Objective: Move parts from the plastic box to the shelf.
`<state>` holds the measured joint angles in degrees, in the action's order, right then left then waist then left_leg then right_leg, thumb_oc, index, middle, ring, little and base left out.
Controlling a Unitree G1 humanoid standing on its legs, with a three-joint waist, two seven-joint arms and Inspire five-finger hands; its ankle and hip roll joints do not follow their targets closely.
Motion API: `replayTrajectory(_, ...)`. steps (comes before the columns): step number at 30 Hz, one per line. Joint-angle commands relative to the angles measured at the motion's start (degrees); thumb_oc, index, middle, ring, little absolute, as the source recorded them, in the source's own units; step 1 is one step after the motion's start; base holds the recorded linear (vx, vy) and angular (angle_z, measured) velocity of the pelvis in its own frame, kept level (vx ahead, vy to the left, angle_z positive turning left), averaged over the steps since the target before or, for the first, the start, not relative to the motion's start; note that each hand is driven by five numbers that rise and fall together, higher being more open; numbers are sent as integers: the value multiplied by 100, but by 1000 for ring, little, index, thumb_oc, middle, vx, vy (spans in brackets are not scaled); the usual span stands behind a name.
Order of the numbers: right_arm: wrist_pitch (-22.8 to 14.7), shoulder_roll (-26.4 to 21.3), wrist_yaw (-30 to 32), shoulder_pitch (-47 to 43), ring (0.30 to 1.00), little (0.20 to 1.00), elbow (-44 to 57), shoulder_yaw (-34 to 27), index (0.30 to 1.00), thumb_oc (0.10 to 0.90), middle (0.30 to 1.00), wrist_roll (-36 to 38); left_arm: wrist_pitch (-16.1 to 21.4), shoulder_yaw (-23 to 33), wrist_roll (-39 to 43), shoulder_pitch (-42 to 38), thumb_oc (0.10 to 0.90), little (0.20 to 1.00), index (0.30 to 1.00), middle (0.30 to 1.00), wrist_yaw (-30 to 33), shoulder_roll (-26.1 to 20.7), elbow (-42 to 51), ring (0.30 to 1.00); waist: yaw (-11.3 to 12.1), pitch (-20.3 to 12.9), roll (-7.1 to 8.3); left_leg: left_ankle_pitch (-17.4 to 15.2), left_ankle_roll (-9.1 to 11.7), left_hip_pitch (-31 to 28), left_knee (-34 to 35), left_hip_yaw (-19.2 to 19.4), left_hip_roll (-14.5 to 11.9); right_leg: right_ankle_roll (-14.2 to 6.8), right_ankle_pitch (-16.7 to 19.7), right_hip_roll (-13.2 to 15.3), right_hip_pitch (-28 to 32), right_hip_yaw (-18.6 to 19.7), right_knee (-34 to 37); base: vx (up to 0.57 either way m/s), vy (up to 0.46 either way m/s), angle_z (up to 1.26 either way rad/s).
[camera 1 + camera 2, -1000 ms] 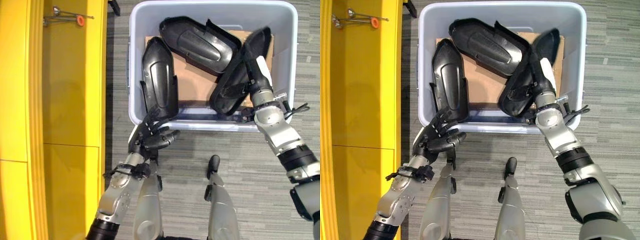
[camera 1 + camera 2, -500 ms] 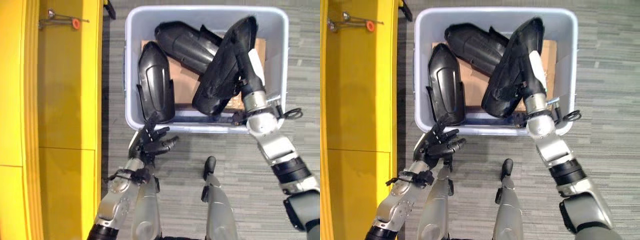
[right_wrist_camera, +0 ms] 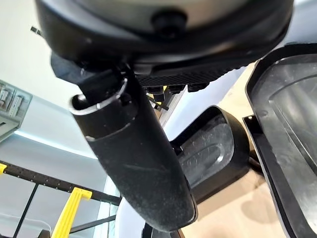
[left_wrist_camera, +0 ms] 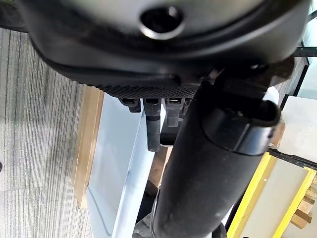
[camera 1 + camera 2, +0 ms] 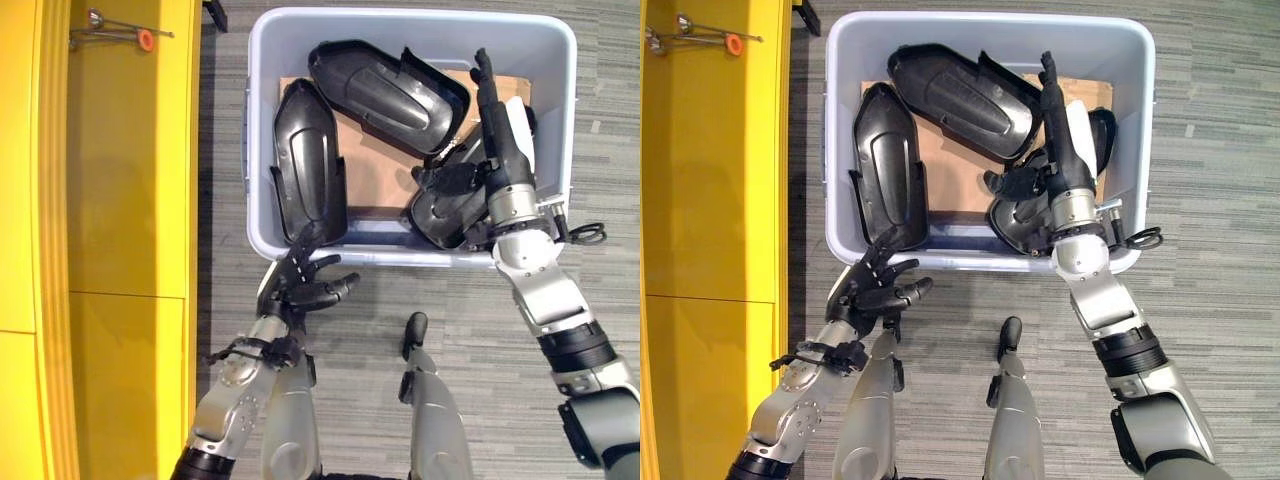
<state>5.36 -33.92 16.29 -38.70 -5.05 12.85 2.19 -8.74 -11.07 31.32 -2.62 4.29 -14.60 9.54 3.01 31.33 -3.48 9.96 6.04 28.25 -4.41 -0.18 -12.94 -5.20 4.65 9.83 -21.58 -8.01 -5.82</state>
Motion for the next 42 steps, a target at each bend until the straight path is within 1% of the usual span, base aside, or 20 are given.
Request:
replayTrajectory(1, -406, -79, 248, -403, 1000, 1000, 1083, -479, 1000, 900, 1000, -257, 162, 2, 141, 461, 900, 1000, 1000, 1000, -62, -99, 667, 1000, -35, -154, 174, -481, 59, -753, -153, -8, -580, 288, 270, 582, 220, 115, -221, 41, -8, -1)
replayTrajectory(2, -407, -31, 254, -288, 1000, 1000, 1196, -521, 1000, 900, 1000, -263, 161, -14, 138, 540, 900, 1000, 1000, 1000, -63, -108, 688, 1000, -29, -154, 171, -528, 66, -843, -148, 9, -597, 284, 235, 571, 295, 119, -222, 0, 0, 0)
replayTrajectory(3, -401, -45, 251, -373, 1000, 1000, 1193, -539, 1000, 900, 1000, -262, 155, 13, 140, 447, 900, 1000, 1000, 1000, -60, -108, 681, 1000, -39, -154, 181, -444, 54, -703, -143, -13, -577, 292, 310, 582, 167, 123, -213, 0, 0, 0)
replayTrajectory(4, -399, 17, 248, -227, 1000, 1000, 1296, -553, 1000, 900, 1000, -265, 163, -8, 145, 546, 900, 1000, 1000, 1000, -58, -115, 687, 1000, -31, -154, 175, -529, 65, -850, -147, 13, -604, 285, 236, 565, 297, 123, -220, -43, 5, -1)
replayTrajectory(5, -375, 107, 262, -217, 1000, 1000, 1438, -647, 1000, 900, 1000, -264, 158, 40, 154, 462, 900, 1000, 1000, 1000, -53, -120, 676, 1000, -78, -154, 201, -437, 45, -685, -149, -10, -576, 294, 315, 566, 144, 137, -212, 0, 0, 0)
replayTrajectory(7, -337, 190, 260, -77, 1000, 1000, 1569, -700, 1000, 900, 1000, -273, 153, 32, 157, 509, 900, 1000, 1000, 1000, -45, -135, 699, 1000, -76, -154, 223, -444, 46, -729, -139, 10, -581, 295, 312, 558, 177, 137, -200, -19, 2, -2)
replayTrajectory(10, -213, 678, 246, 531, 1000, 1000, 2044, -859, 1000, 900, 1000, -327, 136, 1, 158, 669, 900, 1000, 1000, 1000, -33, -137, 735, 1000, -140, -154, 275, -528, 54, -886, -131, 64, -596, 280, 237, 554, 326, 142, -167, 0, 0, 0)
replayTrajectory(11, -186, 773, 258, 517, 1000, 1000, 2079, -907, 1000, 900, 1000, -336, 127, 27, 150, 574, 900, 1000, 1000, 1000, -28, -117, 729, 1000, -168, -154, 285, -445, 42, -741, -127, 47, -577, 286, 308, 564, 190, 148, -156, -6, 16, -4)
replayTrajectory(17, -83, 1473, 126, 1290, 1000, 1000, 2374, -1021, 1000, 900, 1000, -107, 127, 58, 138, 647, 900, 1000, 1000, 1000, -37, -114, 711, 1000, -229, -154, 345, -413, 50, -772, -75, 81, -577, 276, 311, 584, 215, 136, -105, -9, 4, -1)
replayTrajectory(18, -85, 1597, 106, 1515, 1000, 1000, 2398, -1029, 1000, 900, 1000, -58, 136, 41, 129, 755, 900, 1000, 1000, 1000, -51, -119, 708, 1000, -220, -154, 346, -483, 66, -921, -69, 105, -597, 268, 245, 573, 354, 131, -100, 0, 0, 0)
replayTrajectory(21, -82, 1784, 125, 1620, 1000, 1000, 2220, -1105, 1000, 900, 1000, -16, 136, 72, 128, 694, 900, 1000, 1000, 1000, -81, -97, 656, 1000, -269, -154, 334, -389, 55, -785, -74, 98, -574, 270, 309, 597, 242, 127, -77, -3, 17, -2)
replayTrajectory(25, -82, 1993, 195, 1870, 1000, 1000, 1971, -1153, 1000, 900, 1000, -25, 155, 38, 118, 804, 900, 1000, 1000, 1000, -101, -69, 623, 1000, -306, -154, 301, -465, 69, -930, -93, 135, -581, 257, 227, 603, 401, 113, -48, -4, 10, -1)
replayTrajectory(26, -77, 1987, 193, 1774, 1000, 1000, 1961, -1176, 1000, 900, 1000, -24, 150, 65, 120, 710, 900, 1000, 1000, 1000, -100, -68, 614, 1000, -319, -154, 309, -388, 55, -791, -92, 112, -560, 264, 294, 616, 271, 117, -47, -25, 15, -6)
replayTrajectory(35, -256, 2124, 831, 1248, 1000, 1000, 622, -1526, 1000, 900, 1000, -288, 236, -230, 240, 632, 900, 1000, 1000, 1000, -38, -115, 503, 1000, -295, -154, 115, -364, 37, -595, -104, 104, -507, 290, 278, 639, 170, 85, 3, -12, 17, 1)
replayTrajectory(36, -303, 2176, 913, 1259, 1000, 1000, 482, -1529, 1000, 900, 1000, -275, 250, -323, 250, 696, 900, 1000, 1000, 1000, -23, -119, 500, 1000, -273, -154, 87, -444, 51, -704, -115, 116, -519, 282, 204, 637, 285, 66, 0, -41, 22, 3)
replayTrajectory(37, -307, 2164, 935, 1124, 1000, 1000, 397, -1575, 1000, 900, 1000, -257, 246, -310, 254, 583, 900, 1000, 1000, 1000, -11, -127, 471, 1000, -281, -154, 80, -358, 35, -527, -118, 86, -496, 292, 282, 652, 121, 67, -6, 0, 0, 0)
replayTrajectory(39, -342, 2165, 955, 1134, 1000, 1000, 219, -1530, 1000, 900, 1000, -268, 266, -375, 267, 661, 900, 1000, 1000, 1000, 3, -134, 443, 1000, -253, -154, 41, -446, 47, -613, -138, 89, -492, 289, 214, 637, 224, 59, 0, 0, 0, 0)
replayTrajectory(40, -339, 2143, 948, 1024, 1000, 1000, 167, -1542, 1000, 900, 1000, -267, 264, -348, 279, 565, 900, 1000, 1000, 1000, 10, -124, 442, 1000, -258, -154, 45, -358, 34, -455, -130, 65, -466, 297, 293, 649, 76, 68, 5, 0, 0, 0)
replayTrajectory(41, -351, 2151, 954, 1114, 1000, 1000, 81, -1510, 1000, 900, 1000, -243, 282, -401, 284, 672, 900, 1000, 1000, 1000, 18, -145, 464, 1000, -240, -154, 23, -447, 52, -596, -132, 89, -481, 288, 221, 640, 213, 68, 7, -53, 23, -1)
replayTrajectory(42, -345, 2139, 966, 985, 1000, 1000, 28, -1531, 1000, 900, 1000, -235, 275, -368, 298, 564, 900, 1000, 1000, 1000, 24, -135, 449, 1000, -245, -154, 21, -352, 37, -422, -126, 62, -455, 296, 305, 655, 45, 74, 8, 0, 0, 0)
